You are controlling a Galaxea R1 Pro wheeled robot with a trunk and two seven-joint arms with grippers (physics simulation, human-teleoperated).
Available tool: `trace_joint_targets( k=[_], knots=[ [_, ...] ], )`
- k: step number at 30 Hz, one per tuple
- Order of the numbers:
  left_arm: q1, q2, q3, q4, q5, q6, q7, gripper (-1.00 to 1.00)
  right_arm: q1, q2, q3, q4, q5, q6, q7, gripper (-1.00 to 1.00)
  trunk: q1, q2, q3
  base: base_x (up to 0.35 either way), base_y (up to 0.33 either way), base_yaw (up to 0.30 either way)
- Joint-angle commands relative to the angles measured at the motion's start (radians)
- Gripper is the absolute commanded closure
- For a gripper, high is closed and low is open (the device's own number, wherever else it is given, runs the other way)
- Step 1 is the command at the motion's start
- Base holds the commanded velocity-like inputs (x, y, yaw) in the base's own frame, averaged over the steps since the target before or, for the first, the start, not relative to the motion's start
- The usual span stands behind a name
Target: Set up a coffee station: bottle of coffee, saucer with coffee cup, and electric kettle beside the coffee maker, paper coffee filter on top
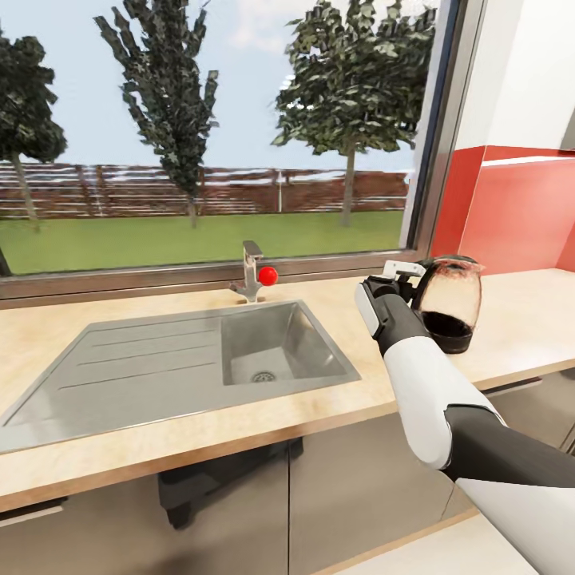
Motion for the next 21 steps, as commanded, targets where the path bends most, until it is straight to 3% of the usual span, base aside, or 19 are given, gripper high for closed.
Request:
trace_joint_targets(
  k=[1, 21],
  knots=[
    [0.0, 0.0, 0.008, -0.001, -0.006, -0.001, -0.003, -1.0, -0.001, 0.001, -0.003, -0.001, 0.004, 0.007, 0.0, -1.0, 0.0, 0.0, -0.001, 0.009, 0.0, 0.0],
    [0.0, 0.0, 0.008, -0.001, -0.006, 0.0, -0.003, -1.0, -0.001, 0.001, -0.003, -0.001, 0.004, 0.007, 0.0, -1.0, 0.0, 0.0, -0.001, 0.053, -0.026, 0.0]
  ],
)
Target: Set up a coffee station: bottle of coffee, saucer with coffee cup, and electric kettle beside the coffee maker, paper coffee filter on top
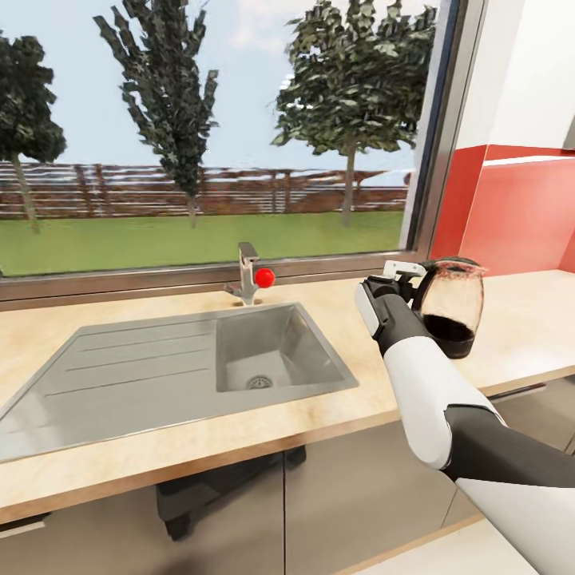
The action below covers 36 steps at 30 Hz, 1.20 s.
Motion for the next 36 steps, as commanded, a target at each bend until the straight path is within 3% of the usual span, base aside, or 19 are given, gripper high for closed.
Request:
trace_joint_targets(
  k=[1, 36],
  knots=[
    [0.0, 0.0, 0.008, -0.001, -0.006, -0.001, -0.003, -1.0, -0.001, 0.001, -0.003, -0.001, 0.004, 0.007, 0.0, -1.0, 0.0, 0.0, -0.001, 0.032, -0.021, 0.0],
    [0.0, 0.0, 0.008, -0.001, -0.006, -0.001, -0.003, -1.0, -0.001, 0.001, -0.004, -0.002, 0.004, 0.006, 0.0, -1.0, 0.0, 0.0, -0.001, 0.022, -0.014, 0.0]
  ],
)
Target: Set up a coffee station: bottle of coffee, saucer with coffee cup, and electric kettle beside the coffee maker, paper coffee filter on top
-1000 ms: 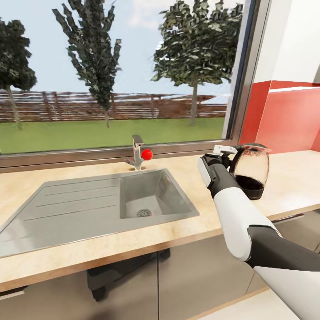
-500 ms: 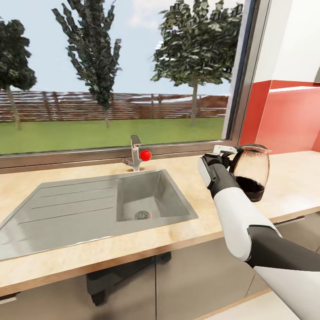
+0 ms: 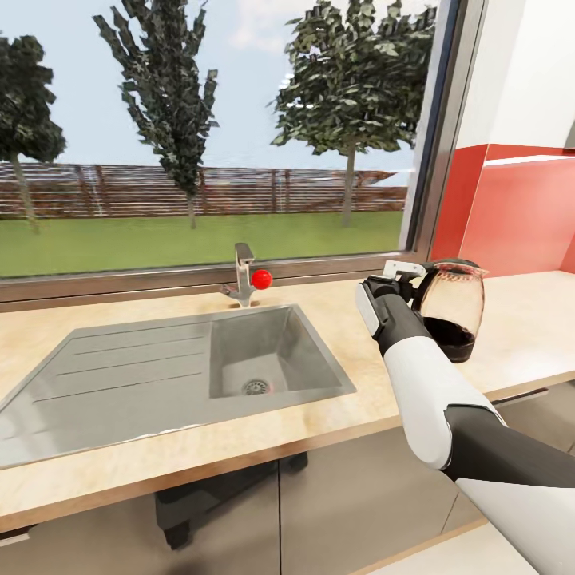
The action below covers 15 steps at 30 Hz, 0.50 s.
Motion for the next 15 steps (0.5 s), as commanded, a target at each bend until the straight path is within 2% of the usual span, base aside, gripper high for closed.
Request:
trace_joint_targets(
  k=[1, 9, 10, 15],
  knots=[
    [0.0, 0.0, 0.008, -0.001, -0.006, -0.001, -0.003, -1.0, -0.001, 0.001, -0.003, -0.001, 0.004, 0.007, 0.0, -1.0, 0.0, 0.0, -0.001, 0.0, 0.0, 0.0],
    [0.0, 0.0, 0.008, -0.001, -0.006, -0.001, -0.003, -1.0, -0.001, 0.001, -0.004, -0.001, 0.004, 0.007, 0.0, -1.0, 0.0, 0.0, -0.001, 0.0, 0.0, 0.0],
    [0.0, 0.0, 0.008, -0.001, -0.006, -0.001, -0.003, -1.0, -0.001, 0.001, -0.004, -0.001, 0.004, 0.007, 0.0, 1.0, 0.0, 0.0, -0.001, 0.0, 0.0, 0.0],
    [0.0, 0.0, 0.008, -0.001, -0.006, -0.001, -0.003, -1.0, -0.001, 0.001, -0.004, -0.001, 0.004, 0.006, 0.0, 1.0, 0.0, 0.0, -0.001, 0.0, 0.0, 0.0]
  ],
)
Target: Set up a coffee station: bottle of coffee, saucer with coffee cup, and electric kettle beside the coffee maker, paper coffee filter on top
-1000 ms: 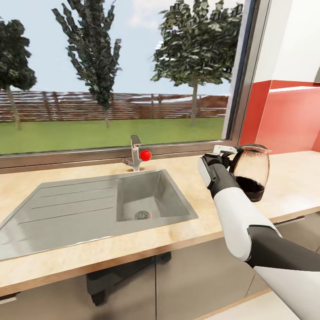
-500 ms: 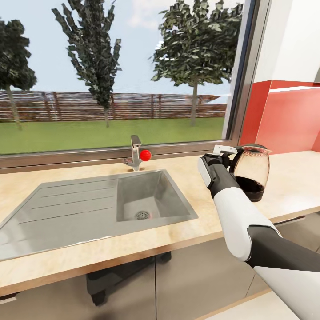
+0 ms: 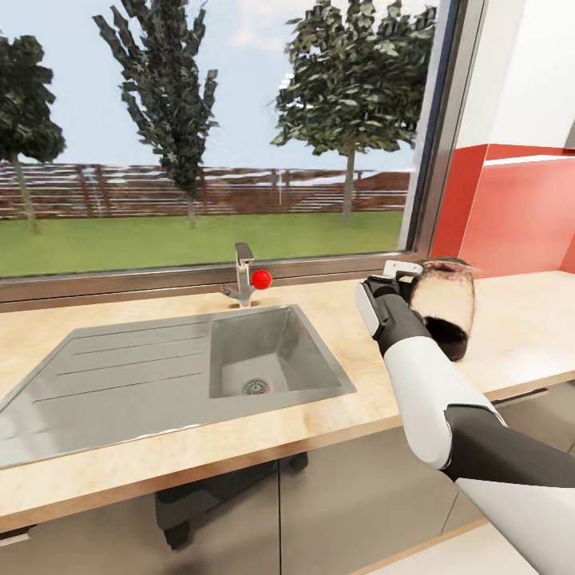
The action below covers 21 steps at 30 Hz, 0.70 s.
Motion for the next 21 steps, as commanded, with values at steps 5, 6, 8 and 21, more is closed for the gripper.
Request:
trace_joint_targets(
  k=[5, 6, 8, 21],
  knots=[
    [0.0, 0.0, 0.008, -0.001, -0.006, -0.001, -0.003, -1.0, -0.001, 0.001, -0.003, -0.002, 0.003, 0.004, -0.001, 1.0, 0.0, 0.0, -0.001, 0.0, 0.0, 0.0],
    [0.0, 0.0, 0.007, -0.001, -0.006, -0.001, -0.003, -1.0, -0.001, 0.001, -0.003, -0.001, 0.003, 0.004, -0.001, 1.0, 0.0, 0.0, -0.001, 0.0, 0.0, 0.0],
    [0.0, 0.0, 0.008, -0.001, -0.006, -0.001, -0.003, -1.0, -0.001, 0.001, -0.003, -0.002, 0.003, 0.004, -0.001, 1.0, 0.0, 0.0, -0.001, 0.0, 0.0, 0.0],
    [0.0, 0.0, 0.007, -0.001, -0.006, -0.003, -0.006, -1.0, -0.001, 0.001, -0.003, -0.003, 0.002, 0.004, -0.001, 1.0, -0.012, 0.021, 0.009, 0.0, 0.0, 0.0]
  ],
)
